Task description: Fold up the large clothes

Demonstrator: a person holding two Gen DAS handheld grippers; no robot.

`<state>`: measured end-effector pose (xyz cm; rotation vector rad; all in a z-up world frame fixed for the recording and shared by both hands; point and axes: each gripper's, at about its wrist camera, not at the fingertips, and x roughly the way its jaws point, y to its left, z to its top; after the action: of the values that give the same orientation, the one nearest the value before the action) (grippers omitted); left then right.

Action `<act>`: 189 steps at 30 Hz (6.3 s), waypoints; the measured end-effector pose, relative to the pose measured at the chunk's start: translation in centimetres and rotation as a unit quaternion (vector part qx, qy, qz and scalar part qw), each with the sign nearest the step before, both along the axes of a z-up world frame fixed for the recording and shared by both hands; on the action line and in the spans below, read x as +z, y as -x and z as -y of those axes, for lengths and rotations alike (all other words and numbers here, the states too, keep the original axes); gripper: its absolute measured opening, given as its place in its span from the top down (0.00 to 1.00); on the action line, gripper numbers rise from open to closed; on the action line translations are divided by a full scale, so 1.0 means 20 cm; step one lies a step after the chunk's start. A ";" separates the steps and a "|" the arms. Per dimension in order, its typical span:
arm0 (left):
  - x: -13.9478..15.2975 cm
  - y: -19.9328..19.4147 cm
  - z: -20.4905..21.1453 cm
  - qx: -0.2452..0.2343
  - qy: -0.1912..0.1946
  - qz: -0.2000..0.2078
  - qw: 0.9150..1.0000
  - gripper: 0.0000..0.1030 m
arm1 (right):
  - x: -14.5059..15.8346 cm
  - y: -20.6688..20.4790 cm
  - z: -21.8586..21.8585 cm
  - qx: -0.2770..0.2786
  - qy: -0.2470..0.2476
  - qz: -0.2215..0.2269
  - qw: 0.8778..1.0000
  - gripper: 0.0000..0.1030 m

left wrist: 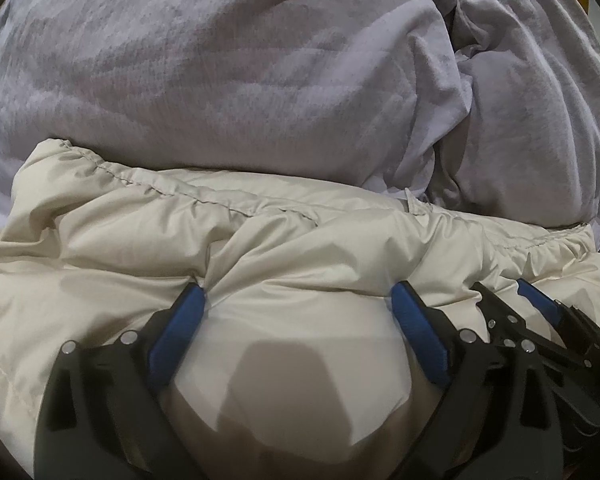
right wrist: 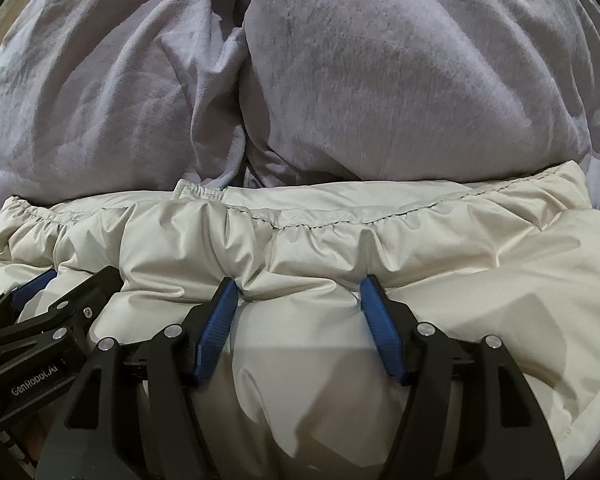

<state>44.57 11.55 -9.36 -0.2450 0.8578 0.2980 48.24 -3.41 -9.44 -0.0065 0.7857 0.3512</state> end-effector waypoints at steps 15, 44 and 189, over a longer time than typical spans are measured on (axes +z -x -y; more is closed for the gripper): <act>0.00 0.01 -0.02 -0.003 -0.012 -0.005 1.000 0.07 | -0.02 -0.03 0.01 -0.006 0.006 -0.010 1.000 0.36; 0.25 0.88 -0.64 0.181 -0.001 -0.048 0.982 0.08 | 0.08 0.37 1.12 -0.213 -0.039 -0.085 0.973 0.29; 0.86 1.08 0.46 -0.116 0.179 0.100 0.972 0.73 | 0.00 1.17 0.42 0.061 0.052 -0.022 0.997 0.36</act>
<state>23.07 2.29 7.82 -0.4978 0.7277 -0.1037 24.81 -11.77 -9.37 -0.1446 0.8491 0.4280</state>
